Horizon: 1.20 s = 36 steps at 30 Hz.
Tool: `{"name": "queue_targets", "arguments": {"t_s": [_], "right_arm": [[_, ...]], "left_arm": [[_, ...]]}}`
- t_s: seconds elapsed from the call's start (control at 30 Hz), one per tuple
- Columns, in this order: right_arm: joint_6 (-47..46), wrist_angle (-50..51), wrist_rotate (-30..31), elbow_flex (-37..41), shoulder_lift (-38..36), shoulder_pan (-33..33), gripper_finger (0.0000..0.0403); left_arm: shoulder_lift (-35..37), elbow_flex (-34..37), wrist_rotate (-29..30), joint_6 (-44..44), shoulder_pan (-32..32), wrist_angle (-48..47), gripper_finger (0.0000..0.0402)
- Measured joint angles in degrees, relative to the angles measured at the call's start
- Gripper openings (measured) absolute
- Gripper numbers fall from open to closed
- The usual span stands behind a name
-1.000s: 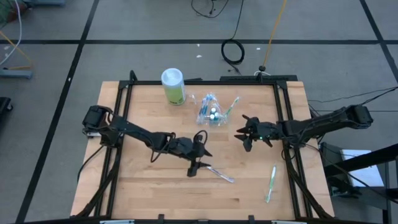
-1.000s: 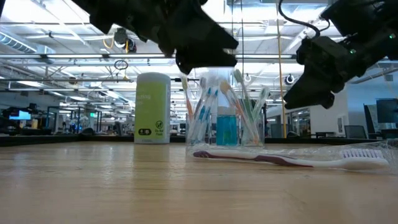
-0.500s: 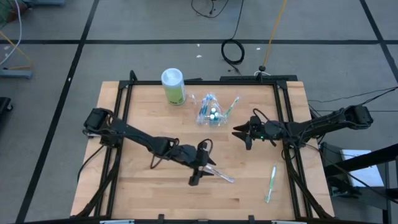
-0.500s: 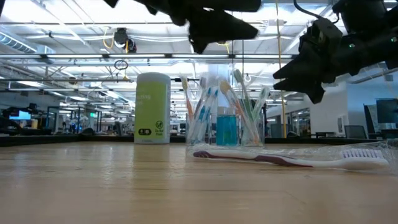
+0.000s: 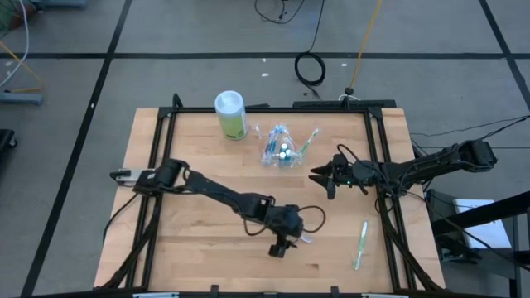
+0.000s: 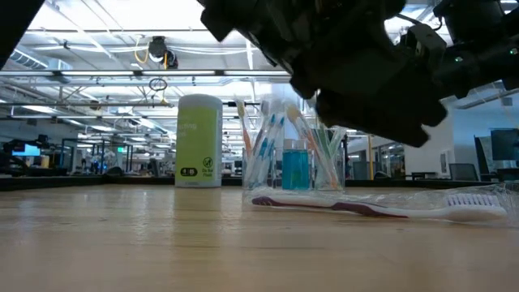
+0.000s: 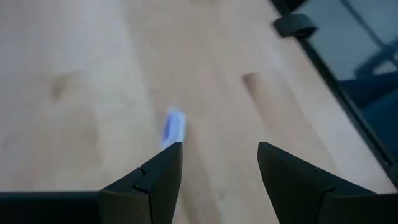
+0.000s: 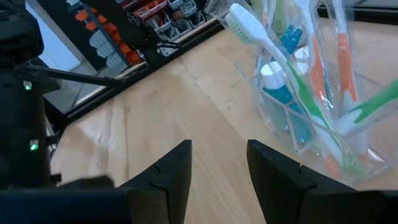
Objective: Pick & Place toothbrushing station
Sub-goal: Put the purple toothbrush into the transparent organizer
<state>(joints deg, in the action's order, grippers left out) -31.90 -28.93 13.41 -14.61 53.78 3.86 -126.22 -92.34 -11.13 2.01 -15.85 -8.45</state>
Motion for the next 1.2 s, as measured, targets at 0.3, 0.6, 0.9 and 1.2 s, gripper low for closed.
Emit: {"name": "queue_targets", "arguments": {"t_s": [0.3, 0.6, 0.9, 1.2], "right_arm": [[0.0, 0.0, 0.1, 0.0, 0.0, 0.0, 0.0146], [0.0, 0.0, 0.3, 0.0, 0.0, 0.0, 0.0146], [-0.4, 0.2, 0.2, 0.0, 0.0, 0.0, 0.0146], [-0.2, 0.5, 0.1, 0.0, 0.0, 0.0, 0.0146]], "left_arm": [[-1.8, -2.1, -1.6, -6.7, 2.3, -1.0, 0.0216], [-4.6, -0.5, -2.7, -5.7, 3.6, 0.3, 0.0216], [-8.0, -0.7, 2.5, -12.8, 1.3, 2.8, 0.0210], [-6.9, -0.8, 2.1, -12.4, 1.6, 0.2, 0.0090]]}}
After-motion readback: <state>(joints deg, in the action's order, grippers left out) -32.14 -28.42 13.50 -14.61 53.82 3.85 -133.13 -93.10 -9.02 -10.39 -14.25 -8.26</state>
